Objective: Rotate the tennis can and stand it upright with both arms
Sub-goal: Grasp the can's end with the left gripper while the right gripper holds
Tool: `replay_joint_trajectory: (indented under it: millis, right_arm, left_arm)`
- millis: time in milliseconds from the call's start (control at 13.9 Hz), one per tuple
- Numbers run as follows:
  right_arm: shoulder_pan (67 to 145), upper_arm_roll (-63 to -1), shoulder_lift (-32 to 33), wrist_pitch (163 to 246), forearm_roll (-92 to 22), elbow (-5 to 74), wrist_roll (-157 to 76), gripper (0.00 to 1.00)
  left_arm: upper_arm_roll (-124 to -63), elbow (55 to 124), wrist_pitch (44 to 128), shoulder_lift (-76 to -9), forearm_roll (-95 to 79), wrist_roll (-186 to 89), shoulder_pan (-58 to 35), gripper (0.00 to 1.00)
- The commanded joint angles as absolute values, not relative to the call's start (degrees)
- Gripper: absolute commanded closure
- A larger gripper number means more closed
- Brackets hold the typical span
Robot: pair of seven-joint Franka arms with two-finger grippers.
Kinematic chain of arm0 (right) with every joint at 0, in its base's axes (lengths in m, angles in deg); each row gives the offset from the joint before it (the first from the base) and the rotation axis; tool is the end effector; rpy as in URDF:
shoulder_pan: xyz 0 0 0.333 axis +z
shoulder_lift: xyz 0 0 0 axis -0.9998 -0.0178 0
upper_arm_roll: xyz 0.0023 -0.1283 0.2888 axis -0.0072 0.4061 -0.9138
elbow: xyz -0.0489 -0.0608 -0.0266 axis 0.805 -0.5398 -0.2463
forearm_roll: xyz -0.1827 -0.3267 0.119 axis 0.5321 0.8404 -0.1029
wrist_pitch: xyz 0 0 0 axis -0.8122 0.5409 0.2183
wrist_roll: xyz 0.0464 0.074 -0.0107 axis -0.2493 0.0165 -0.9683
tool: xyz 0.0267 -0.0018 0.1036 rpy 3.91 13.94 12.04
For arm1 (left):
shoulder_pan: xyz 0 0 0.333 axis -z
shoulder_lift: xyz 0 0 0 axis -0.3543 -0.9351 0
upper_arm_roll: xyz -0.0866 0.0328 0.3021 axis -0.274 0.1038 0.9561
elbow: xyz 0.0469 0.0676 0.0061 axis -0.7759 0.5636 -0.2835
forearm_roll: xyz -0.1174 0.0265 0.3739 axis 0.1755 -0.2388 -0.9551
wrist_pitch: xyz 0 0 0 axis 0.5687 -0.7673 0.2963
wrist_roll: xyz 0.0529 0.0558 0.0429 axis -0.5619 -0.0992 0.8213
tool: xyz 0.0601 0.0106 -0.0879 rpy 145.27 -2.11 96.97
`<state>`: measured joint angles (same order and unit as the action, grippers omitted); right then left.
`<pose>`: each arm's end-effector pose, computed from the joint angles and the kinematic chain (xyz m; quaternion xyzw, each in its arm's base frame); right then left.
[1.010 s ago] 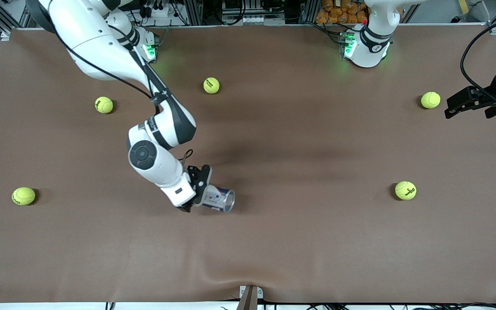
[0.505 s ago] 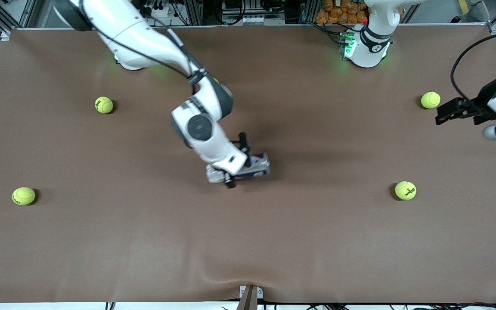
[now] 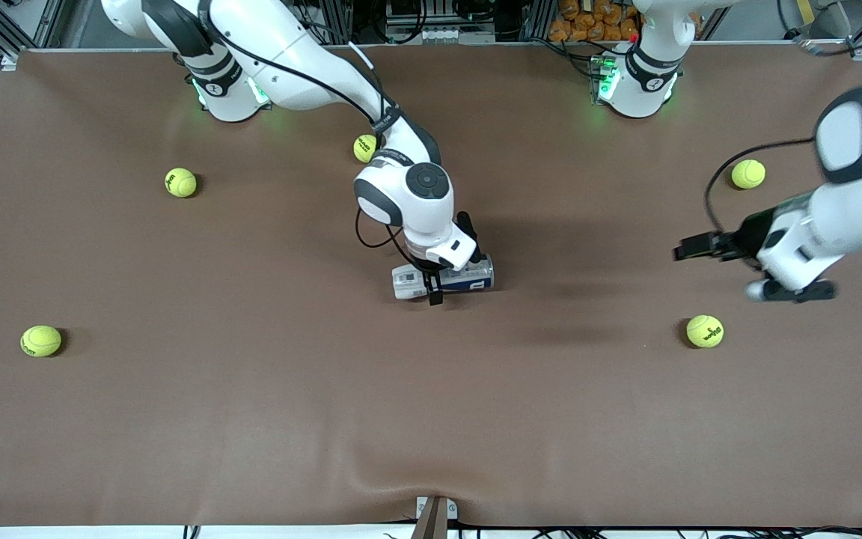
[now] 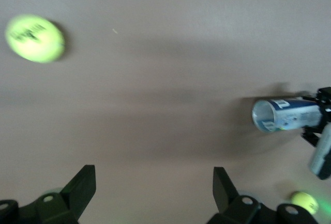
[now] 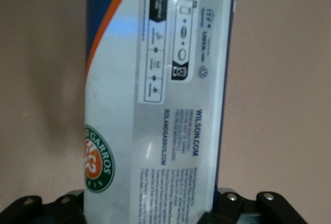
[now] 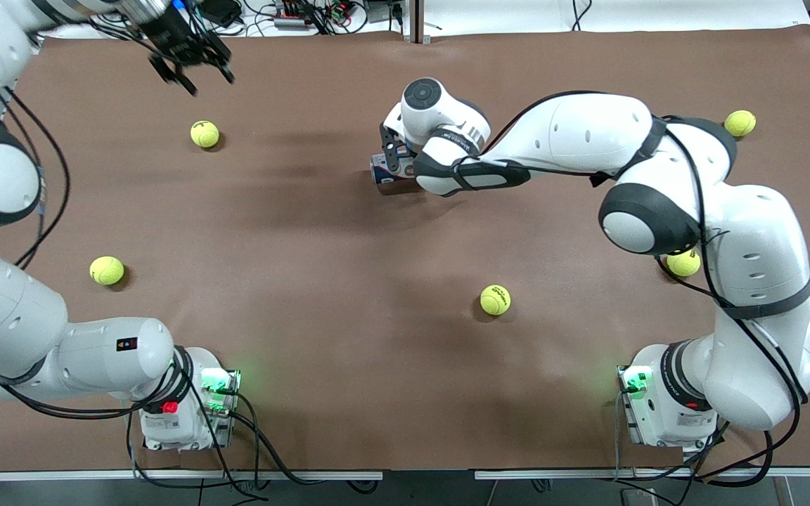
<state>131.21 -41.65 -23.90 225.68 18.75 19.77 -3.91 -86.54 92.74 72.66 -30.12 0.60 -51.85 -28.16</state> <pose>0.5090 0.5190 0.1898 0.6492 0.7553 0.0465 0.0771 0.5969 -0.0573 0.4158 0.9802 0.0450 -0.1115 0.1575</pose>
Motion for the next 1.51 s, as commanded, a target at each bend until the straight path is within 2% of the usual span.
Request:
replay_joint_trajectory:
  millis: [0, 144, 216, 361, 649, 793, 1154, 1298, 1442]
  right_arm:
    - [130.2, -41.3, -26.5, 225.5, 19.9, 16.2, -8.0, 0.32]
    - [130.1, -41.3, -26.5, 225.6, 19.8, 16.2, -8.2, 0.28]
    - [130.5, -41.3, -26.5, 225.6, 19.9, 16.2, -8.7, 0.21]
    - [130.5, -41.3, -26.5, 225.7, 19.9, 16.2, -9.0, 0.00]
    - [130.1, -41.4, -25.7, 225.6, 19.6, 16.2, -9.0, 0.00]
    - [130.0, -41.9, -24.4, 224.7, 18.8, 16.2, -9.0, 0.00]
    - [129.9, -41.7, -19.3, 216.9, 5.6, 16.2, -9.1, 0.00]
    - [128.8, -41.5, -17.9, 215.7, 4.2, 16.2, -9.6, 0.00]
    - [127.0, -41.5, -16.4, 213.8, 3.3, 16.2, -14.2, 0.00]
  left_arm:
    - [-86.9, 93.0, 73.6, -36.4, 8.0, -53.3, -28.2, 0.00]
    - [-86.9, 93.1, 73.6, -42.9, 20.7, -53.3, -28.0, 0.00]
    - [-86.9, 92.8, 73.6, -45.8, 26.1, -53.5, -28.1, 0.00]
    - [-86.9, 92.5, 74.0, -49.1, 32.0, -54.2, -27.2, 0.00]
    - [-86.9, 90.4, 77.3, -56.2, 42.1, -54.3, -23.7, 0.00]
    - [-86.8, 90.3, 78.3, -57.3, 48.4, -54.3, -20.6, 0.00]
    - [-86.8, 90.7, 83.8, -62.3, 59.7, -62.2, -16.4, 0.00]
    - [-86.8, 90.4, 86.0, -63.4, 65.2, -64.7, -14.6, 0.11]
    - [-86.8, 90.8, 88.0, -63.6, 67.6, -65.6, -11.8, 0.12]
